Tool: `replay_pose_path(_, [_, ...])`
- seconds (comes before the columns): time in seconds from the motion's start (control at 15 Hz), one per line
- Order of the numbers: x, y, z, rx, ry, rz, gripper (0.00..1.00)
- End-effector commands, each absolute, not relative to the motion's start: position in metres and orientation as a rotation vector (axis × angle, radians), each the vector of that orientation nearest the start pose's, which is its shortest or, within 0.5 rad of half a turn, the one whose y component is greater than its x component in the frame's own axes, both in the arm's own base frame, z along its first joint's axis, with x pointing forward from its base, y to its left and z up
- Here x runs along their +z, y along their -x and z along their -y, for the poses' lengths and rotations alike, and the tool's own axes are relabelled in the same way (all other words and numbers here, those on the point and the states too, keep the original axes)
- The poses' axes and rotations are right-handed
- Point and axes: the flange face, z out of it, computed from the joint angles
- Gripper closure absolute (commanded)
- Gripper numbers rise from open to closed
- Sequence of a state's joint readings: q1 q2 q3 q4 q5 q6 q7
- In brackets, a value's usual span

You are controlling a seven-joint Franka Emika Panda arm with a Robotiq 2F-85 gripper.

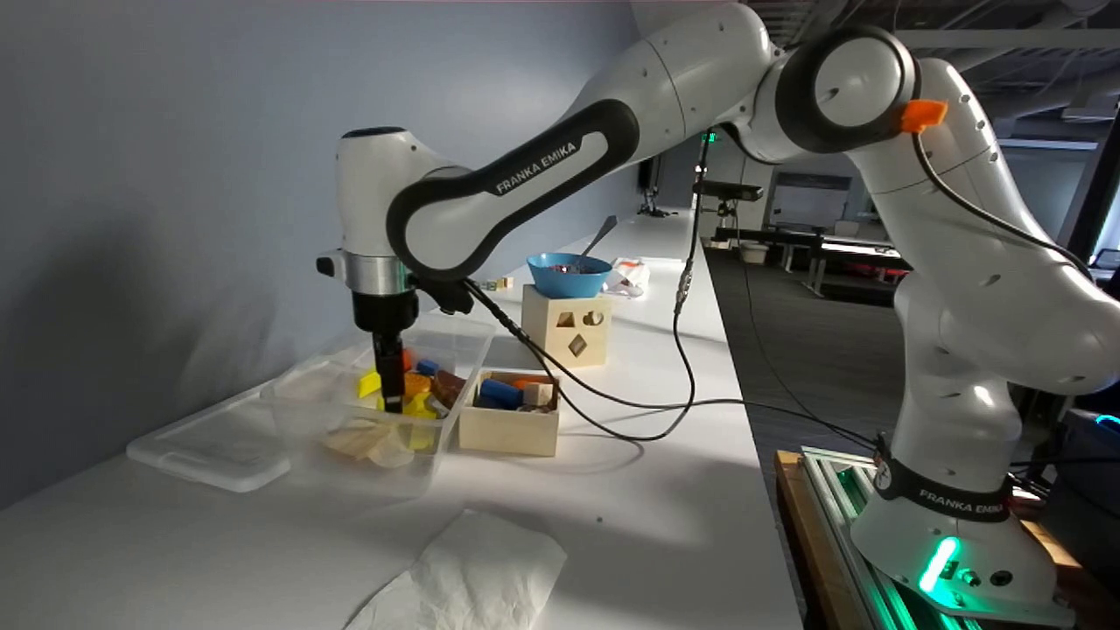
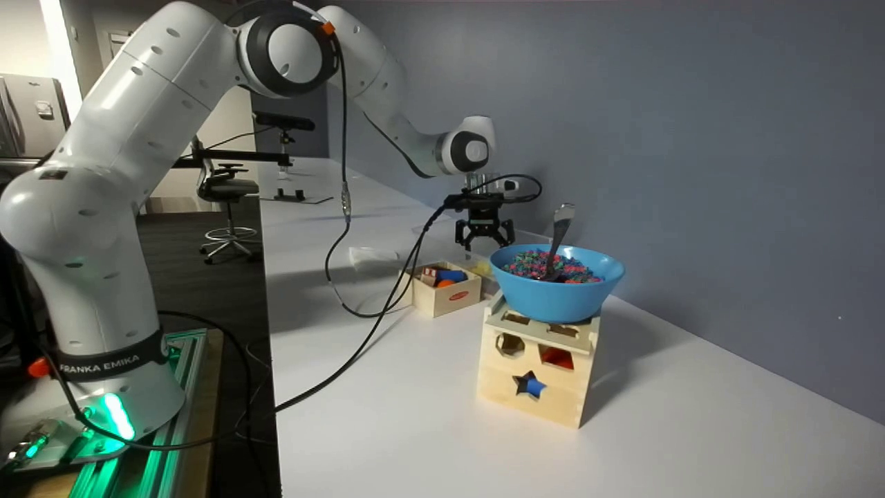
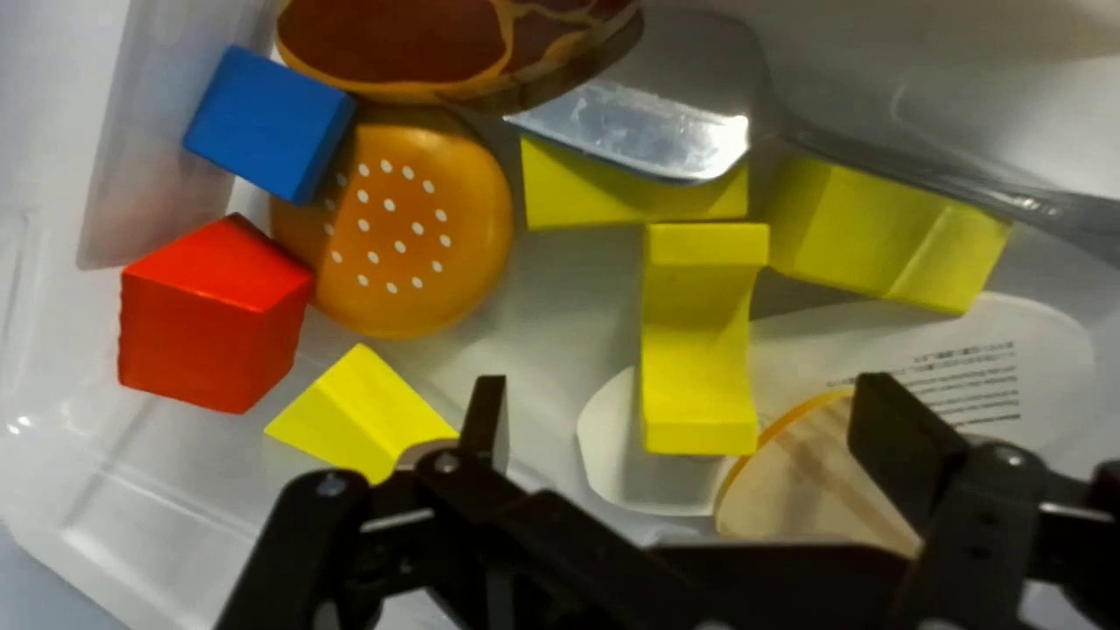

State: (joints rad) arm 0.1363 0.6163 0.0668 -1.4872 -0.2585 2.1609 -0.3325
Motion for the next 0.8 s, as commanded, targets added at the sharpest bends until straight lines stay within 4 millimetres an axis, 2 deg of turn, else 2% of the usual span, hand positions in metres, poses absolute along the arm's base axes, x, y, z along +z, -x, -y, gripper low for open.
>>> replay_pose_path(0.0, [0.322, -0.7, -0.131, 0.007, 3.094, 1.183, 0.0])
replay_pose_path(0.27, [0.316, -0.707, -0.129, -0.014, 3.13, 1.09, 0.0])
replay_pose_path(0.33, [0.314, -0.709, -0.127, -0.01, 3.131, 1.067, 0.06])
replay_pose_path(0.4, [0.312, -0.711, -0.125, -0.015, 3.129, 1.06, 0.23])
replay_pose_path(0.47, [0.31, -0.714, -0.124, -0.02, 3.12, 1.061, 0.31])
replay_pose_path(0.53, [0.307, -0.716, -0.124, -0.016, 3.121, 1.049, 0.32])
replay_pose_path(0.73, [0.304, -0.721, -0.126, -0.038, 3.119, 1.033, 0.55])
